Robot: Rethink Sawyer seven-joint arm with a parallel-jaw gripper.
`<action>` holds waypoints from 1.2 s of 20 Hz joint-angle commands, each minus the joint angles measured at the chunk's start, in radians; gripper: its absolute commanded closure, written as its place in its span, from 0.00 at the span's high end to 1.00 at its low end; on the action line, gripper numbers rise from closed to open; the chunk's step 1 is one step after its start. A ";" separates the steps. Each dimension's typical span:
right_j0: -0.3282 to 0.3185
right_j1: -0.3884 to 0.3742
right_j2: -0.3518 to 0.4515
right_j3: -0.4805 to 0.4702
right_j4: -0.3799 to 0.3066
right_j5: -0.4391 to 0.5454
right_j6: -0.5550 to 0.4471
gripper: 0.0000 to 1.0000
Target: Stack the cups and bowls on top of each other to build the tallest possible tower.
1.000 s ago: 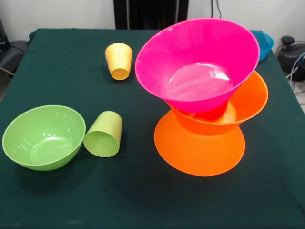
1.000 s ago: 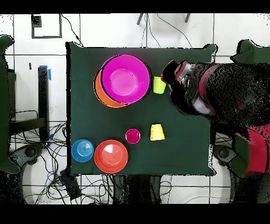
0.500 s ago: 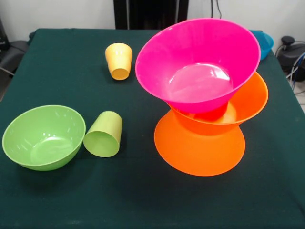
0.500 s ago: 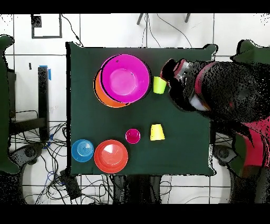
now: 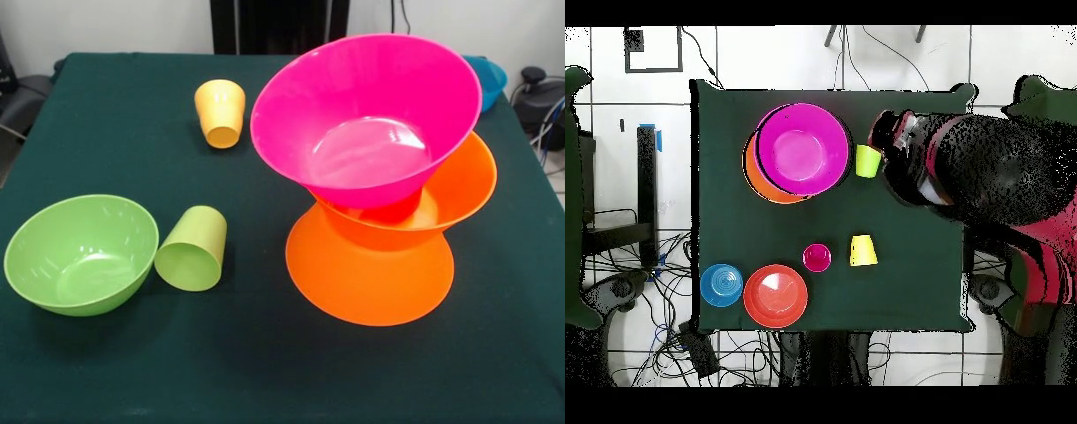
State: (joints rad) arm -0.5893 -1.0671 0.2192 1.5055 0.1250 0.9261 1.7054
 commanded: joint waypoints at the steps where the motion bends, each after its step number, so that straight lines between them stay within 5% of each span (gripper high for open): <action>1: -0.032 0.094 0.112 0.137 -0.112 -0.099 -0.238 0.00; 24: -0.083 0.092 0.195 0.137 -0.160 -0.063 -0.186 0.00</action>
State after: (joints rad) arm -0.6747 -1.0232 0.3389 1.5178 0.0545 0.8618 1.7054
